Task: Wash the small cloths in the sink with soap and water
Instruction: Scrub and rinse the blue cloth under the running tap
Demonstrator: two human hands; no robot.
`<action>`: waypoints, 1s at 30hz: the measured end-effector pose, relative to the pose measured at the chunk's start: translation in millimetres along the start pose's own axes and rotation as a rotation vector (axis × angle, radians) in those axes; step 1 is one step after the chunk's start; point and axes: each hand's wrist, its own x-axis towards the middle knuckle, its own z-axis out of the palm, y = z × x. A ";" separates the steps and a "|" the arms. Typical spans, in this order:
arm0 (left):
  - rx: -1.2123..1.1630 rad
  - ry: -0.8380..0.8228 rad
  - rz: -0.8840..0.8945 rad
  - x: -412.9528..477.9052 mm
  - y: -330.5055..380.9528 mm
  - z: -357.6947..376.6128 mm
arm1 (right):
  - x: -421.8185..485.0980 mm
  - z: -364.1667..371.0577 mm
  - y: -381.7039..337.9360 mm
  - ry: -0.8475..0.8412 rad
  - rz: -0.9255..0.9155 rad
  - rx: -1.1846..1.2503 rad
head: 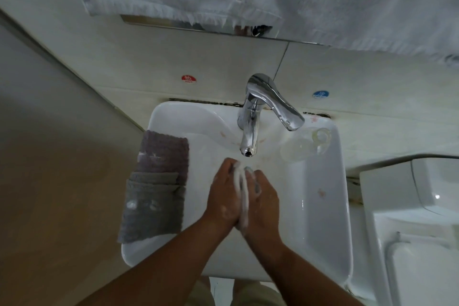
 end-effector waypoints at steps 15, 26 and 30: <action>0.023 -0.158 0.017 -30.5 -9.2 13.3 | 30.9 -16.7 12.3 0.054 0.190 0.011; 0.149 -0.050 0.112 -21.9 -7.8 5.9 | 17.1 -8.0 16.4 0.015 0.137 0.010; 0.067 -0.025 -0.060 1.9 -18.5 -0.5 | -10.4 0.2 5.1 -0.044 0.011 -0.068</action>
